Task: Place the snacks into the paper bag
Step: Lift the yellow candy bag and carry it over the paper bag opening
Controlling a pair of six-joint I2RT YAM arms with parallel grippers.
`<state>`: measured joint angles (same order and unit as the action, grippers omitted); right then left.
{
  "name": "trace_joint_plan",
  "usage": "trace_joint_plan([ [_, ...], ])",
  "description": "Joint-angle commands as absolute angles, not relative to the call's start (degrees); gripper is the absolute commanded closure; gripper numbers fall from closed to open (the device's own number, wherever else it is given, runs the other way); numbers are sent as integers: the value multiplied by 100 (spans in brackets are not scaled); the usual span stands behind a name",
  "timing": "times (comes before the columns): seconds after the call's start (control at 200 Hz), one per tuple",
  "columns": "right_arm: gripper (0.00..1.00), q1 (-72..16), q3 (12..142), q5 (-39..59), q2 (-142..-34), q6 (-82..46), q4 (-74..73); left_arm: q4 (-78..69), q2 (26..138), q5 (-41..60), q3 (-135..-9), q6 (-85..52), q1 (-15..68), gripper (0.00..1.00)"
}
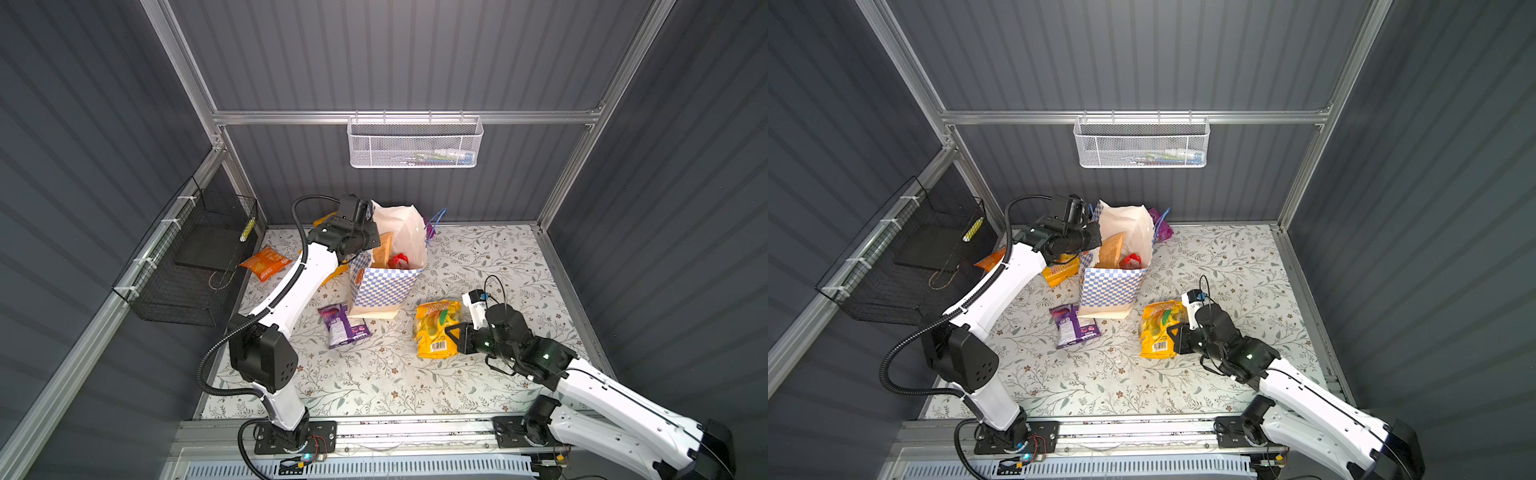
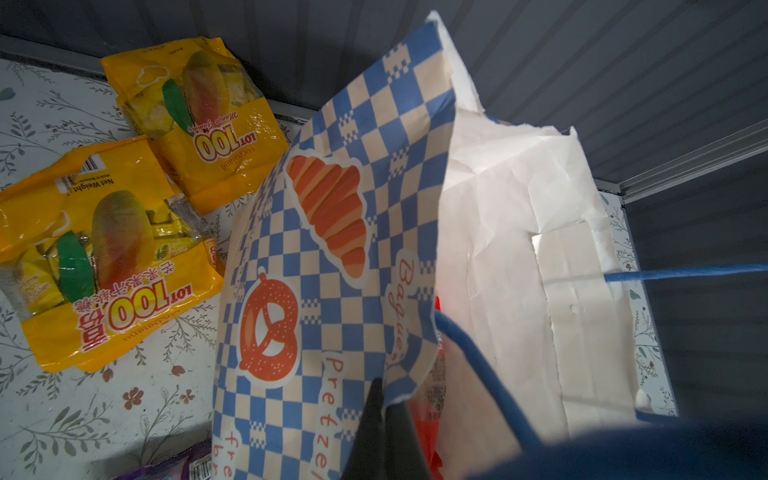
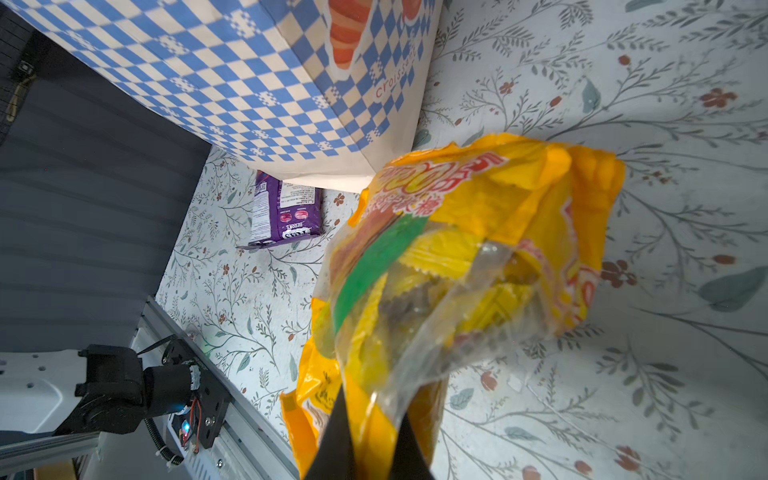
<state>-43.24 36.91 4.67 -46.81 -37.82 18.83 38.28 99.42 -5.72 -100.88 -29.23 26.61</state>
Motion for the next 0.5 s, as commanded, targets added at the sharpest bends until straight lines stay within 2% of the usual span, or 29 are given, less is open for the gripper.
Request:
trace_joint_plan([
  [0.0, 100, -4342, 4316, 213, -4287, -3625, 1924, 4155, 10014, -461, -10150, -3028, 2694, 100],
  [0.27, 100, -4342, 5279, -79, -3920, -3254, 2175, 4210, 10037, -563, -10187, -2944, 2685, 100],
  [0.495, 100, -4342, 6359, -317, -4360, -2755, 2060, 4254, 10087, -661, -10223, -2870, 2689, 100],
])
